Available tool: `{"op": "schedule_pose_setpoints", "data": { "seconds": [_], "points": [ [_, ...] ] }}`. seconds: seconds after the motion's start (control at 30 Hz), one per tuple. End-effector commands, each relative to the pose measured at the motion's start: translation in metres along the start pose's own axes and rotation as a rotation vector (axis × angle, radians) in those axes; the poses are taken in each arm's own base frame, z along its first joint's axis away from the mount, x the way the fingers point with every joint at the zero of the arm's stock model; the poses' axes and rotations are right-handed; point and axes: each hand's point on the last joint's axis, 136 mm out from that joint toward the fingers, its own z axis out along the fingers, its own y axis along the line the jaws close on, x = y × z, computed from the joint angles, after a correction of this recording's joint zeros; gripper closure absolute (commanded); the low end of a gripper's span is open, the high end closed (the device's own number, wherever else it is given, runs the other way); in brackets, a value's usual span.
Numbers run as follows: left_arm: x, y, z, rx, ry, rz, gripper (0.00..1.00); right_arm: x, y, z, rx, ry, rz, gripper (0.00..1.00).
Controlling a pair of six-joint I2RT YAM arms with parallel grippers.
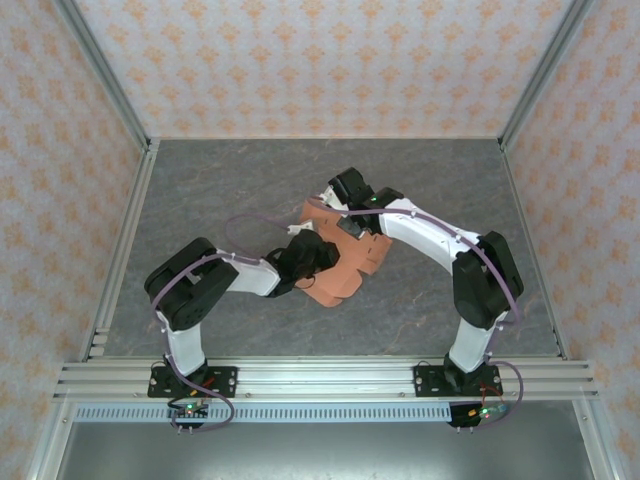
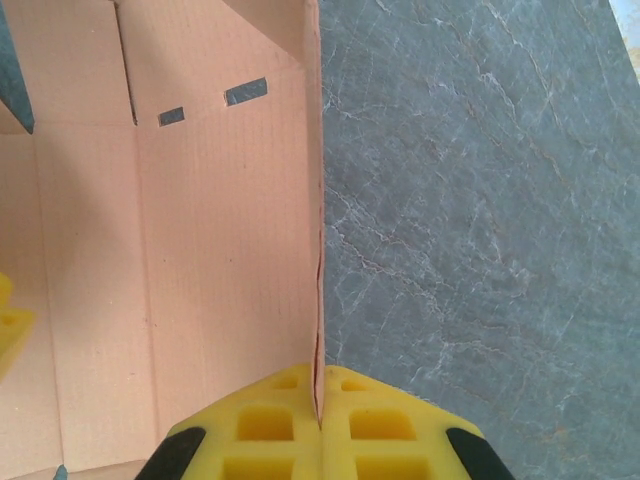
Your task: Fold the paper box
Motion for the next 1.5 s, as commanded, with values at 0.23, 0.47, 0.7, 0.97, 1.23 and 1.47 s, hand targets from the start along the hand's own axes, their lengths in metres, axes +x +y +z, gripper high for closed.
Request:
{"op": "schedule_pose_setpoints", "data": {
  "seconds": [0.23, 0.47, 0.7, 0.97, 1.23, 1.47],
  "points": [
    [0.022, 0.032, -0.013, -0.077, 0.043, 0.043, 0.9, -0.003, -0.013, 0.0, 0.073, -0.003, -0.191, 1.0],
    [0.032, 0.032, -0.009, -0.059, 0.047, 0.046, 0.98, -0.01, -0.013, 0.006, 0.09, -0.032, -0.281, 1.0],
    [0.04, 0.021, 0.007, -0.016, 0.04, 0.016, 1.0, -0.02, -0.021, 0.012, 0.152, -0.089, -0.335, 1.0],
    [0.035, 0.005, 0.028, 0.025, -0.002, -0.036, 0.99, -0.03, -0.028, 0.015, 0.224, -0.198, -0.368, 1.0],
    [0.029, 0.006, 0.017, 0.027, -0.034, -0.042, 0.84, -0.024, -0.027, 0.014, 0.272, -0.28, -0.399, 1.0],
    [0.017, 0.002, -0.016, 0.01, -0.05, 0.028, 0.71, -0.02, -0.025, 0.012, 0.282, -0.314, -0.418, 1.0]
  ]
}}
